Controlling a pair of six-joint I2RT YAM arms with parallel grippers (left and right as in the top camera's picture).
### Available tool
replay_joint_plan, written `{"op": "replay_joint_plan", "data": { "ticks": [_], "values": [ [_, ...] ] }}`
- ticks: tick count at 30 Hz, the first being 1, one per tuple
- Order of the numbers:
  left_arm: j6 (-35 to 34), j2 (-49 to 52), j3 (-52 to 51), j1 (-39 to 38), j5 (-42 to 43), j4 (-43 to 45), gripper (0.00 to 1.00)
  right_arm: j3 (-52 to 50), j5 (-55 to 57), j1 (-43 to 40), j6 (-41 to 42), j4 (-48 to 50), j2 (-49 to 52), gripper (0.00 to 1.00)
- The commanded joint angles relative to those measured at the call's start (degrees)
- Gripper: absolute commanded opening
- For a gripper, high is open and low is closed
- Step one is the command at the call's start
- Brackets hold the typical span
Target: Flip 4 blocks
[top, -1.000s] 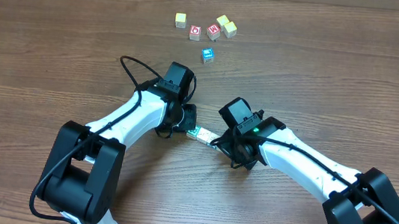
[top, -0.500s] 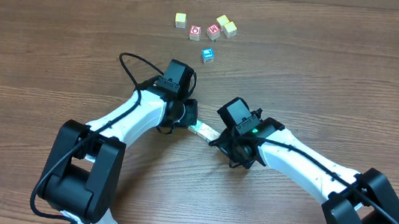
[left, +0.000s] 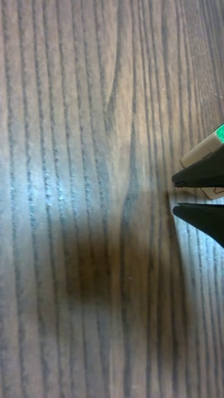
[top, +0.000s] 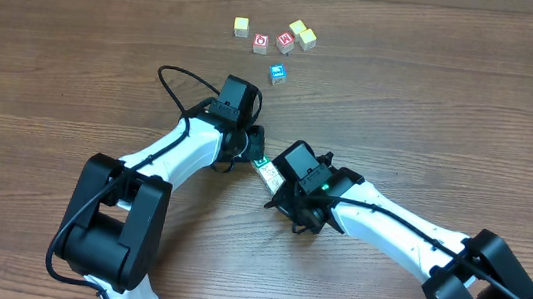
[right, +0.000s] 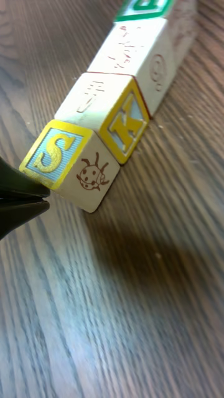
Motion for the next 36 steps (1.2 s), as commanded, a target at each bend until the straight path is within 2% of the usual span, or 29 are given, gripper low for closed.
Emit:
{"op": "replay_joint_plan", "data": {
  "ticks": [1,13,21,29,36],
  "values": [
    [0.7,1.66,0.26,-0.87,3.37,-0.02,0.05,0.44,0.17,1.07,2.08,2.62,-1.11,0.04],
    [0.68,1.66,0.26,-0.87,3.39,1.4,0.05,0.44,1.64,5.64,10.08,6.75,-1.11,0.04],
    [0.7,1.66,0.26,-0.87,3.34,1.22,0.04,0.44,2.73,6.25,10.23,6.51,-1.11,0.04],
    [0.72,1.66,0.26,-0.87,3.26,1.25,0.04,0.44,2.71,6.25,10.23,5.27,-1.11,0.13],
    [1.42,1.66,0.28,-0.85,1.75,1.31,0.04,0.44,0.9,6.25,10.25,4.83,-1.11,0.13]
  ]
}}
